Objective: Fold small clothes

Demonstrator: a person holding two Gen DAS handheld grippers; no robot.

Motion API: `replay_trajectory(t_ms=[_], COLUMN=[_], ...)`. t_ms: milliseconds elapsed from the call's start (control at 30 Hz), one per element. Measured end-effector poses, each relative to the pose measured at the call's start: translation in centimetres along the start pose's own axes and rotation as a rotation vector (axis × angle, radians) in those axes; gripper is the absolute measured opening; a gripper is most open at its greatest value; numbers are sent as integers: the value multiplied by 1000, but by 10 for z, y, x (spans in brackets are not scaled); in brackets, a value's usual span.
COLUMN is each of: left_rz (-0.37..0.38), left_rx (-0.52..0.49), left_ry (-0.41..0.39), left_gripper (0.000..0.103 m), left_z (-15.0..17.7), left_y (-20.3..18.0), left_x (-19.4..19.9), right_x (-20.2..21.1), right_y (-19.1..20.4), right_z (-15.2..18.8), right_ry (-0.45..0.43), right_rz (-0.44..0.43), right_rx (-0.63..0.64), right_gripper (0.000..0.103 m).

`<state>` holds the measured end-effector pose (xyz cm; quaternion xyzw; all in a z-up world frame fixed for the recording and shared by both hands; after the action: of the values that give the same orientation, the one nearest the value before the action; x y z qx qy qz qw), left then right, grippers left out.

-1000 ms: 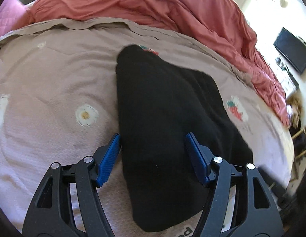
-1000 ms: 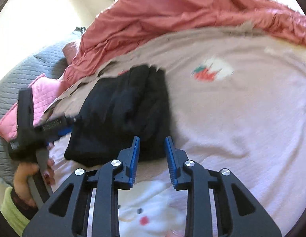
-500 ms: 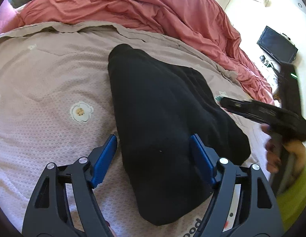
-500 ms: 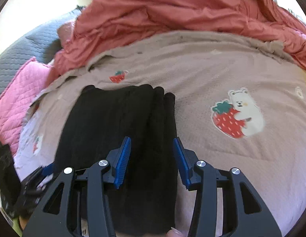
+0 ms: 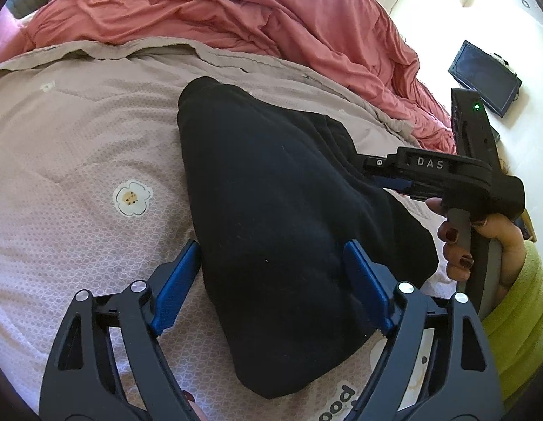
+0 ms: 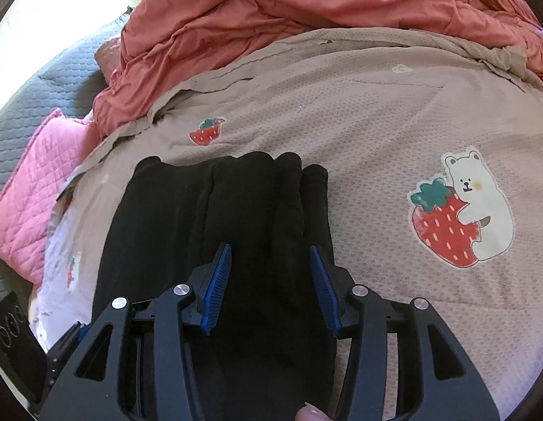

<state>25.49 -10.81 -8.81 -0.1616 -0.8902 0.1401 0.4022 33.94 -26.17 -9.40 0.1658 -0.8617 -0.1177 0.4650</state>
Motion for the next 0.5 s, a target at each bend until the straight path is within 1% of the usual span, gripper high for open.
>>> replay_trajectory(t_ms=[100,133,200,300,367,433,500], left_rz=[2,2,2,3,1,4,8], left_rx=[2,3,6,6,5,8,12], left_ry=[0,0,1,1,2,4,6], left_gripper=[76,76,76,76,76,77,77], left_z=[0,0,0,0,0,0,0], left_y=[0,1,1,1,1,1,1], left_x=[0,0,0,0,0,0,1], right_x=[7,8,5,-1,-3,-1,3], right_y=[11,16,19,16,17,17,16], right_z=[0,1,3,4,5,4,2], right_ry=[-14,-18,-7,1,0,-19,-35], right_rz=[-29,-27,8,17,14,42,37], right_rx=[19,39,71,71,82,102,98], right_gripper=[46,46,46,46,36,16,13])
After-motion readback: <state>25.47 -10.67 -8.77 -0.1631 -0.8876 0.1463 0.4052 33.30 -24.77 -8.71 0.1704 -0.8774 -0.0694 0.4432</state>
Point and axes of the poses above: each gripper's, at about its wrist camera, not at the fingertips, and x roughly against the way its jaws point, y to its left, z to its underside, the point moved 10 cm from there along -x, roughly the way its jaws point, and after that the axes turned 2 degrees about x, right-handed, at the moved point
